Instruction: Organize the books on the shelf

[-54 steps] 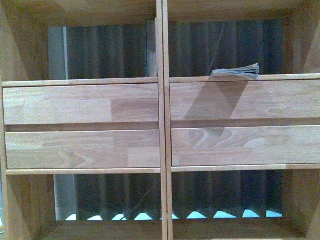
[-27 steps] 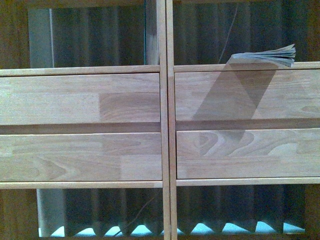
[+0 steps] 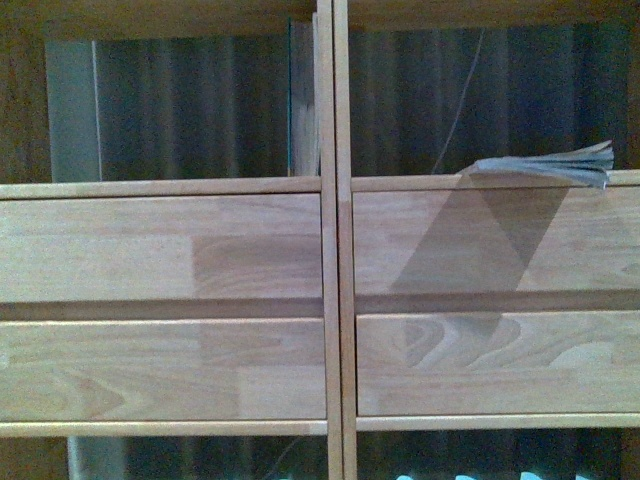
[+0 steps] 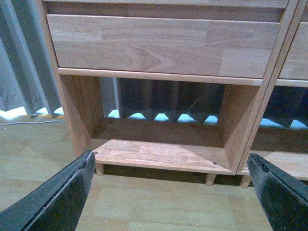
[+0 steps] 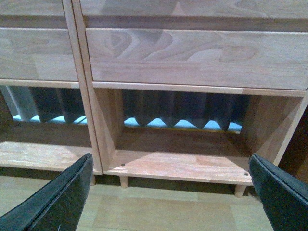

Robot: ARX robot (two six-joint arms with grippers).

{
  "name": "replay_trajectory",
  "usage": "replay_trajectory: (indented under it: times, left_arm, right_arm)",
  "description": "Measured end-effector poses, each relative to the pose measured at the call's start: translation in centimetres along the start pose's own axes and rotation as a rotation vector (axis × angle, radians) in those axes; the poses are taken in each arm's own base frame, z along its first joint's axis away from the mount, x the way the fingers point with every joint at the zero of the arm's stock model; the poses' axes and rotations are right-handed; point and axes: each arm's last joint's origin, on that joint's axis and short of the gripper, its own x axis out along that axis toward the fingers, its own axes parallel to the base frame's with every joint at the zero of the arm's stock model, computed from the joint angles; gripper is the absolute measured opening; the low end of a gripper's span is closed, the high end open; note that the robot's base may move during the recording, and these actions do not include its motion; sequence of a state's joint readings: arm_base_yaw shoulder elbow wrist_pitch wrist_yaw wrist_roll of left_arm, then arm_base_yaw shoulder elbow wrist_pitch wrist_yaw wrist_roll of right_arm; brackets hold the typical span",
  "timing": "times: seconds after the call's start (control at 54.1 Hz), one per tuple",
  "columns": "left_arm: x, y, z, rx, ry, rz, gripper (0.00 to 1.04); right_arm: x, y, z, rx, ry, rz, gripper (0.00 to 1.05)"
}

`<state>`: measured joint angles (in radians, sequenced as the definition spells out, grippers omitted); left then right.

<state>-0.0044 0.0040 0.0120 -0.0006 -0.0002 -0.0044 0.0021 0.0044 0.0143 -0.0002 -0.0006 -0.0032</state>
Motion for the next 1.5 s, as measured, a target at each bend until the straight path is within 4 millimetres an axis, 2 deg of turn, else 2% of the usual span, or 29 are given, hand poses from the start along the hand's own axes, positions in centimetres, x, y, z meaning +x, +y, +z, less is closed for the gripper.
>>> replay_trajectory:
  times: [0.333,0.407,0.481,0.592,0.684,0.758,0.814,0.906,1.035,1.22,1.498]
  left_arm:
    - [0.0,0.0,0.0,0.000,0.000,0.000,0.97]
    - [0.0,0.0,0.0,0.000,0.000,-0.001,0.97]
    - [0.0,0.0,0.0,0.000,0.000,0.001,0.97]
    - [0.0,0.0,0.0,0.000,0.000,0.000,0.97]
    - [0.0,0.0,0.0,0.000,0.000,0.000,0.97]
    - [0.0,0.0,0.0,0.000,0.000,0.000,0.97]
    - [0.0,0.0,0.0,0.000,0.000,0.000,0.97]
    - [0.0,0.0,0.0,0.000,0.000,0.000,0.97]
    - [0.0,0.0,0.0,0.000,0.000,0.000,0.97]
    - [0.0,0.0,0.0,0.000,0.000,0.000,0.97]
    - [0.0,0.0,0.0,0.000,0.000,0.000,0.97]
  right_arm:
    - [0.0,0.0,0.0,0.022,0.029,0.035,0.98]
    - [0.3,-0.2,0.1,0.158,0.195,0.171,0.98]
    - [1.2,-0.4,1.0,0.275,0.233,0.218,0.98]
    - [4.8,-0.8,5.7,0.451,0.145,0.243,0.98]
    - [10.3,-0.7,9.4,0.643,0.102,0.252,0.98]
    - [13.7,-0.5,11.0,0.758,0.106,0.239,0.98]
    - [16.5,-0.2,11.5,0.830,0.128,0.212,0.98]
    - [19.8,0.4,12.2,0.884,0.137,0.177,0.98]
    - [23.4,1.0,14.2,0.919,0.116,0.153,0.98]
    - [27.3,1.3,15.7,1.003,0.115,0.128,0.98]
    - [32.2,1.3,15.2,1.160,0.121,0.037,0.98]
